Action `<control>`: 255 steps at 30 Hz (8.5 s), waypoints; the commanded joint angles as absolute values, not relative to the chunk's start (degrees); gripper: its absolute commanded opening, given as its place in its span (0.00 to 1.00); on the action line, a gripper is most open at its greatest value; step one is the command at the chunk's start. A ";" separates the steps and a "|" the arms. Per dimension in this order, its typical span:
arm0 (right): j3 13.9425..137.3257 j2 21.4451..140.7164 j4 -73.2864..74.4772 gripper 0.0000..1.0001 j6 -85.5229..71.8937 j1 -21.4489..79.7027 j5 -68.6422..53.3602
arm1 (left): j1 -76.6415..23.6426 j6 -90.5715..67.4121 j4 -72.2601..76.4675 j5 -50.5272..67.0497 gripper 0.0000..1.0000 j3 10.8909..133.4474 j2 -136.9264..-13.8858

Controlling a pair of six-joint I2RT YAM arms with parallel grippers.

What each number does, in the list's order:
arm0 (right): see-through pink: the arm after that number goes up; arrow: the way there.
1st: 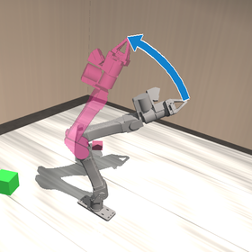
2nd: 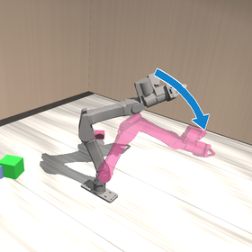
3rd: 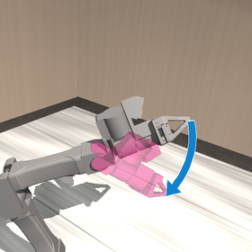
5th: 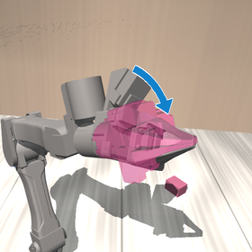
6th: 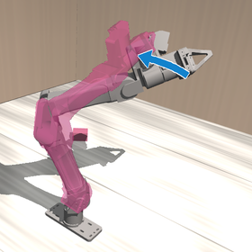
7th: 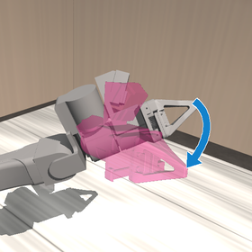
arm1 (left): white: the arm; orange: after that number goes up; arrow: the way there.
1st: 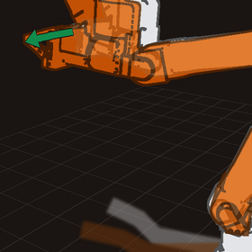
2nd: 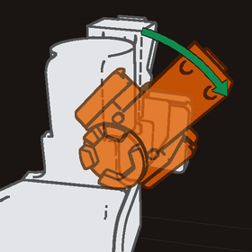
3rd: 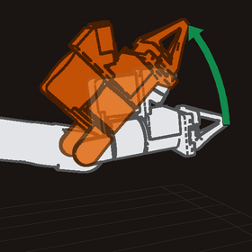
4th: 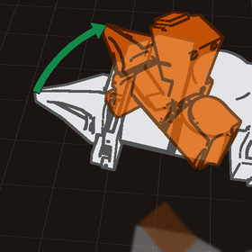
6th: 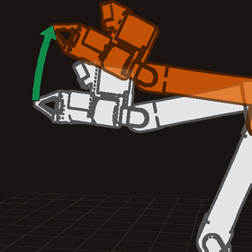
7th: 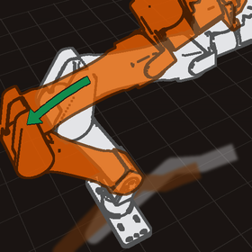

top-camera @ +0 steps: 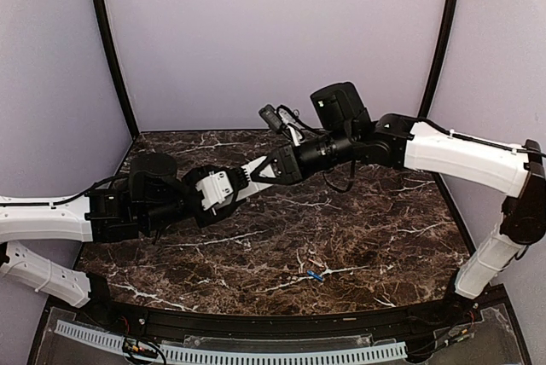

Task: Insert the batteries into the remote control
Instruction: Remove the battery cover from the remote control.

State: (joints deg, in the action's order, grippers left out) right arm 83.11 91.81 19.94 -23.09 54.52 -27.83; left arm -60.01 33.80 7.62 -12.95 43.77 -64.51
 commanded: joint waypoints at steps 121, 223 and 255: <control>87.10 99.99 26.97 0.55 -24.02 50.80 -32.22 | -57.55 28.54 0.99 -9.44 0.00 49.30 -72.99; 73.24 109.97 0.52 0.52 -19.25 44.75 -34.18 | -58.74 101.15 92.58 -49.72 0.00 35.96 -111.28; 72.68 107.42 5.62 0.52 -15.64 46.67 -21.94 | -58.71 100.05 92.56 -50.04 0.00 35.87 -111.07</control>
State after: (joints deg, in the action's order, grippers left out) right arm 69.41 104.14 4.82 -16.38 46.72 -23.88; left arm -58.41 101.27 74.98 -49.19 35.55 -113.36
